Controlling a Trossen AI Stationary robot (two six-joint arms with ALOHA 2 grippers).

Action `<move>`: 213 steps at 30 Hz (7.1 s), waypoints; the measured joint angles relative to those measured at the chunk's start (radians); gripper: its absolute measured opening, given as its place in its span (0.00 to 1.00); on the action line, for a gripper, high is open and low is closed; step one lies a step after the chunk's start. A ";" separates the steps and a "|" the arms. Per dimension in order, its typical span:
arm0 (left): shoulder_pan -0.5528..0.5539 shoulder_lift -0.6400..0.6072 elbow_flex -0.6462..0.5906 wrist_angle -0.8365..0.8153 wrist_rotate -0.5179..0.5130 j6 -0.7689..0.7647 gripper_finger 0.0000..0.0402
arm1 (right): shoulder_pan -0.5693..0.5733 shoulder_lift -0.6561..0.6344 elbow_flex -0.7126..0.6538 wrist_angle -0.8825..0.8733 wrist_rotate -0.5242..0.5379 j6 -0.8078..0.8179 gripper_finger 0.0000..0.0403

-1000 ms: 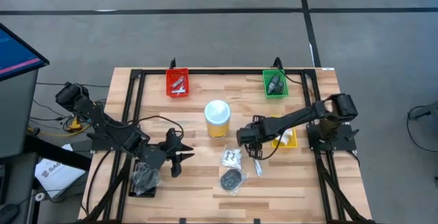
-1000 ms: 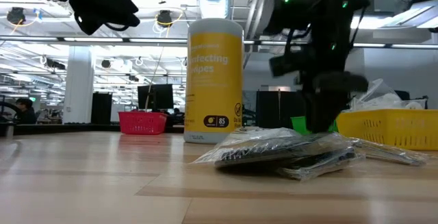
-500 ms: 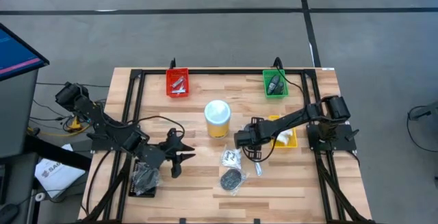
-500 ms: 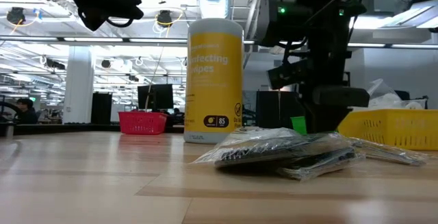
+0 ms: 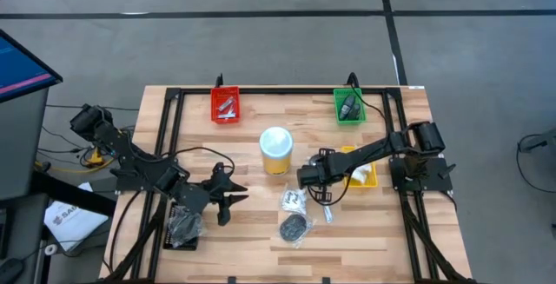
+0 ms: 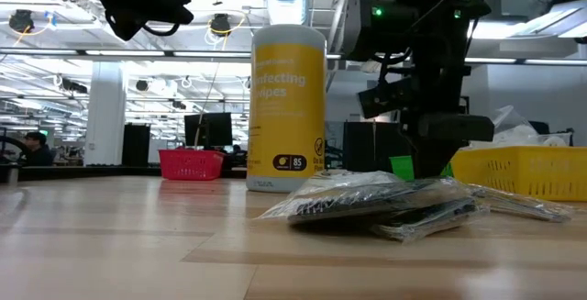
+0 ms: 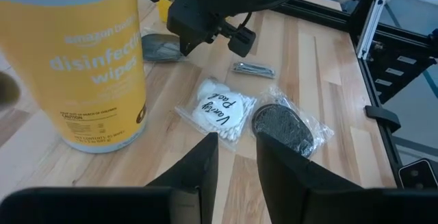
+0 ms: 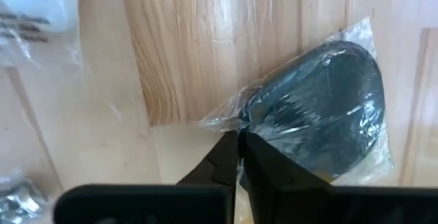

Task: Pick & Place Travel size toiletries
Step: Put the black hairbrush into the black bin

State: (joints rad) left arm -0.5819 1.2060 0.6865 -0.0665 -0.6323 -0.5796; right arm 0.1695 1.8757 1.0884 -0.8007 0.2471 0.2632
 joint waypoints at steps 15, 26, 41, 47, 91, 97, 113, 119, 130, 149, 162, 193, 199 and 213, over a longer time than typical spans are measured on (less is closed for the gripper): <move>0.000 0.000 0.000 0.005 0.000 0.007 0.23 | 0.055 0.006 0.138 -0.201 0.032 0.009 0.00; 0.000 -0.001 0.000 0.018 0.000 0.060 0.23 | 0.119 0.003 0.357 -0.362 0.035 -0.023 0.00; 0.000 -0.001 0.000 0.068 0.000 0.250 0.23 | 0.178 0.001 0.691 -0.393 0.012 -0.091 0.00; 0.000 -0.001 0.000 0.163 0.000 0.408 0.23 | 0.184 0.001 0.770 -0.349 -0.033 -0.112 0.00; 0.086 -0.011 0.001 0.368 0.192 0.538 0.52 | 0.147 0.011 0.831 -0.131 -0.118 -0.195 0.00; 0.086 0.007 0.001 0.368 0.194 0.538 0.51 | 0.137 0.011 0.831 -0.081 -0.117 -0.220 0.00; 0.086 0.077 0.000 0.364 0.151 0.537 0.05 | 0.137 0.011 0.831 -0.078 -0.118 -0.245 0.00; 0.084 0.077 0.000 0.357 0.151 0.514 0.06 | 0.137 0.011 0.831 -0.083 -0.117 -0.239 0.04; 0.004 -0.019 0.000 0.065 0.127 0.298 0.04 | 0.136 0.011 0.831 -0.211 -0.116 -0.199 0.18; -0.195 -0.262 0.000 -0.596 0.487 -0.539 0.05 | 0.135 0.011 0.831 -0.239 -0.116 -0.202 0.22; -0.317 -0.262 0.000 -0.667 0.640 -0.789 0.05 | 0.135 0.011 0.831 -0.239 -0.116 -0.202 0.22; -0.376 -0.242 -0.148 -0.597 0.686 -0.980 0.11 | 0.135 0.011 0.830 -0.247 -0.117 -0.211 0.22; -0.375 -0.242 -0.148 -0.589 0.685 -1.008 0.16 | 0.135 0.011 0.830 -0.247 -0.117 -0.211 0.22; -0.375 -0.331 -0.148 -0.571 0.673 -1.025 0.32 | 0.135 0.011 0.830 -0.263 -0.117 -0.211 0.22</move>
State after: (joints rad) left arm -0.9573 0.8747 0.5385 -0.6370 0.0403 -1.6051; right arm 0.3050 1.8862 1.9186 -1.0642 0.1303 0.0525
